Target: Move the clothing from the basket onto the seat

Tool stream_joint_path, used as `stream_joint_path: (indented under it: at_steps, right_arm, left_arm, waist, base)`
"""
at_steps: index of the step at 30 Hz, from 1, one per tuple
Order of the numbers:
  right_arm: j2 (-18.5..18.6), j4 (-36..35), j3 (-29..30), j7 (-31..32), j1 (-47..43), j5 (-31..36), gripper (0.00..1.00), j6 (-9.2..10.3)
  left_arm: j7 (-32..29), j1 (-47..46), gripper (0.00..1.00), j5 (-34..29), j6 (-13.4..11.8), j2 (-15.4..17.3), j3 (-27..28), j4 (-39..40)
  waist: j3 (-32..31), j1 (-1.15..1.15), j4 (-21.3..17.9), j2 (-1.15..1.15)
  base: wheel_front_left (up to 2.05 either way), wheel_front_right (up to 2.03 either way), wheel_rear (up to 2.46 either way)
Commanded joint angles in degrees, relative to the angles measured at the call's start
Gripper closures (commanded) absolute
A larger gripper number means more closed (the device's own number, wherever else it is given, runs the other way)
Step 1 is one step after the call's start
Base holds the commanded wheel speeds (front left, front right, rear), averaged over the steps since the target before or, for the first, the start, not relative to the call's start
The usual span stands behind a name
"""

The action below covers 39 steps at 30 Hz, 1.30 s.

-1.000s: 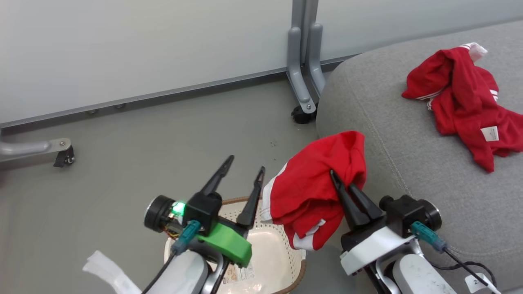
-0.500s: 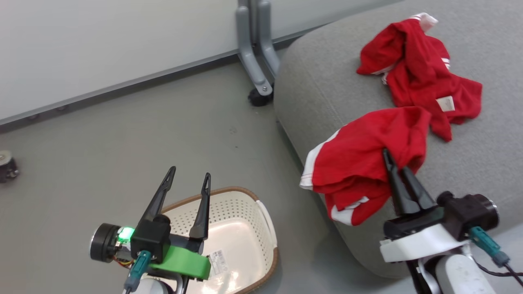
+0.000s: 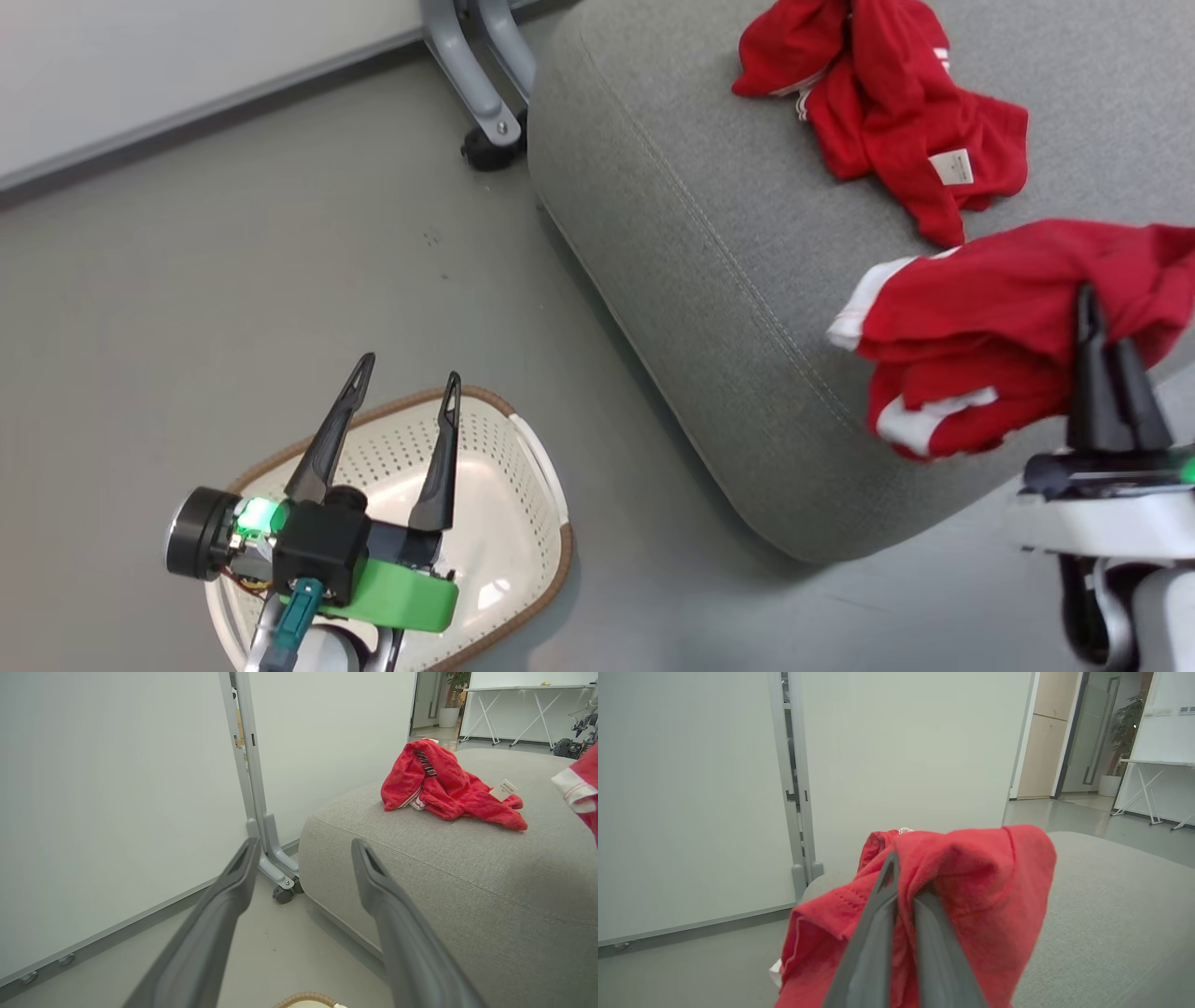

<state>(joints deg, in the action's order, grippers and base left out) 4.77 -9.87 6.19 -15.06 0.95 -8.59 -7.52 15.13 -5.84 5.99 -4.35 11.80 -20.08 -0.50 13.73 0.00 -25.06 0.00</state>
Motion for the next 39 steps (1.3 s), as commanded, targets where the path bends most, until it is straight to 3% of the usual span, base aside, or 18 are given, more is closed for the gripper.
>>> stream_joint_path:
  at_steps: [1,6,15,21,25,30,35,36,37,38,39]
  right_arm:
    - [0.4,-0.8,1.4,-0.2,2.2,-0.2,1.0,0.06]
    - [4.1,-1.5,5.7,-0.2,7.8,-1.6,1.0,0.07]
    - [17.1,3.9,12.4,-0.2,23.4,-4.5,1.0,0.07]
    - [23.2,16.9,14.3,-0.2,33.0,-6.0,1.0,0.08]
    - [26.9,26.6,12.1,-0.2,39.8,-7.5,1.0,0.07]
    - [29.3,39.6,7.8,0.0,47.6,-9.7,1.0,0.07]
    - [30.0,47.3,5.4,-0.1,52.4,-10.6,1.0,0.07]
    - [29.7,47.5,5.8,-0.1,52.7,-10.2,0.91,0.07]
    - [29.6,47.1,6.4,-0.1,52.6,-9.7,0.38,0.07]
    - [29.3,46.2,7.5,-0.1,51.9,-9.3,0.0,0.07]
    - [28.8,45.2,8.6,-0.1,51.0,-9.0,0.0,0.07]
  left_arm:
    - [0.0,-1.5,0.0,-0.5,0.8,0.4,0.3,0.1]
    - [0.0,-5.6,0.0,-1.7,2.7,0.4,-0.6,1.4]
    - [0.0,-12.6,0.0,-3.9,5.1,0.5,-1.6,2.7]
    - [0.0,-15.8,0.0,-5.0,5.7,-1.0,-3.0,2.7]
    - [0.0,-17.6,0.0,-5.2,5.6,-1.2,-3.0,2.9]
    - [0.0,-18.5,0.0,-5.2,5.4,-1.6,-3.0,2.3]
    - [0.0,-18.4,0.0,-4.9,5.4,-2.4,-3.6,1.2]
    - [0.0,-18.2,0.0,-4.6,5.6,-2.6,-3.7,0.8]
    - [0.0,-18.0,0.0,-4.2,5.6,-2.9,-3.7,0.6]
    - [0.0,-17.7,0.0,-3.9,5.6,-3.3,-3.7,0.1]
    - [0.0,-17.4,0.0,-3.7,5.7,-3.5,-3.7,-0.4]
  waist:
    - [4.6,0.0,-0.6,0.0]
    - [11.8,0.0,2.4,0.0]
    - [24.7,0.0,9.6,0.0]
    - [29.8,0.0,14.0,0.0]
    - [32.3,0.0,15.6,0.0]
    - [33.8,0.0,16.8,0.0]
    - [33.0,0.0,17.4,0.0]
    - [32.4,0.0,17.5,0.0]
    - [31.9,0.0,17.6,0.0]
    - [31.1,0.0,17.7,0.0]
    - [30.3,0.0,17.8,0.0]
  base:
    - [0.0,0.0,0.0]
    - [0.0,0.0,0.0]
    - [0.0,0.0,0.0]
    - [0.0,0.0,0.0]
    - [0.0,0.0,0.0]
    - [0.0,0.0,0.0]
    - [0.0,0.0,0.0]
    - [0.0,0.0,0.0]
    - [0.0,0.0,0.0]
    - [0.0,0.0,0.0]
    - [0.0,0.0,0.0]
